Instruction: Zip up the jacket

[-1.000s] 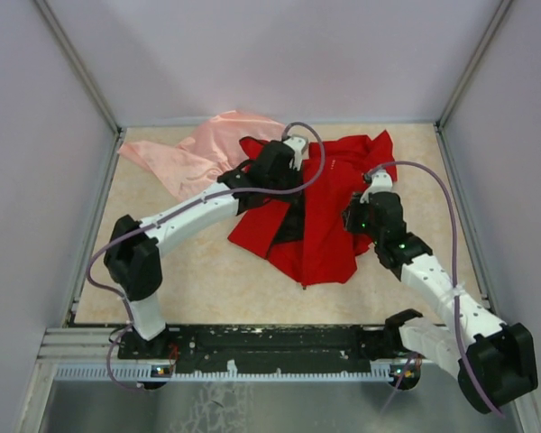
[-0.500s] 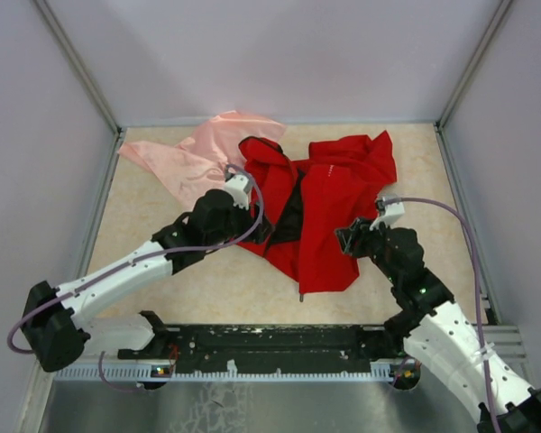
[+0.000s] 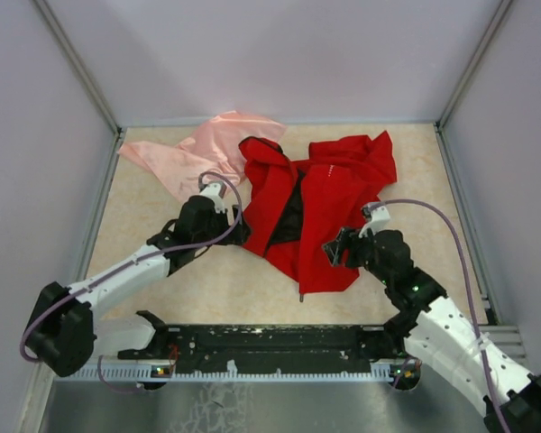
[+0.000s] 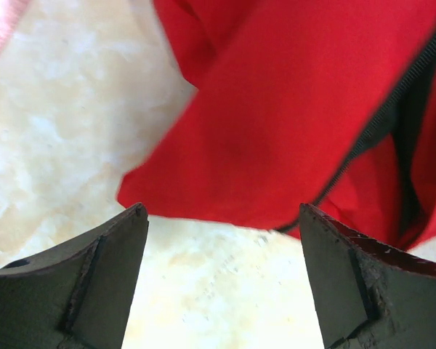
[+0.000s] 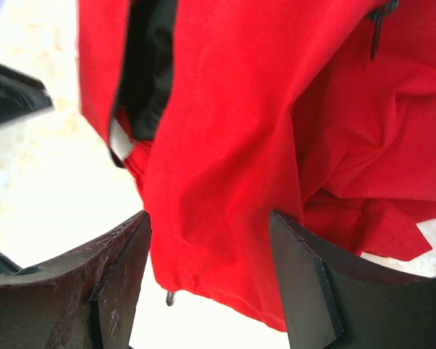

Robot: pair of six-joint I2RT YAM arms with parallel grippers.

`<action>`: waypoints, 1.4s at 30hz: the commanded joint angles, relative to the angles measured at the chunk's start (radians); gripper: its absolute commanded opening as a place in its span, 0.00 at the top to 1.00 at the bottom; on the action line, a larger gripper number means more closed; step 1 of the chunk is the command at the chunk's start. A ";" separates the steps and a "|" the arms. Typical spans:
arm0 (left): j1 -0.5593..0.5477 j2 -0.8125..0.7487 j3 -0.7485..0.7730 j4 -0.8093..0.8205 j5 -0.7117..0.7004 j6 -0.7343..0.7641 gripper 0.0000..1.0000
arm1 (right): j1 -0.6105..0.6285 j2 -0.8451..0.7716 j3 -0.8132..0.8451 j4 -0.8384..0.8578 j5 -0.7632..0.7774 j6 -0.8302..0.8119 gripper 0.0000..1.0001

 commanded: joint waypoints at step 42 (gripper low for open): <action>-0.071 0.163 -0.044 0.084 0.105 -0.080 0.19 | -0.133 0.452 0.126 0.191 0.138 -0.123 0.30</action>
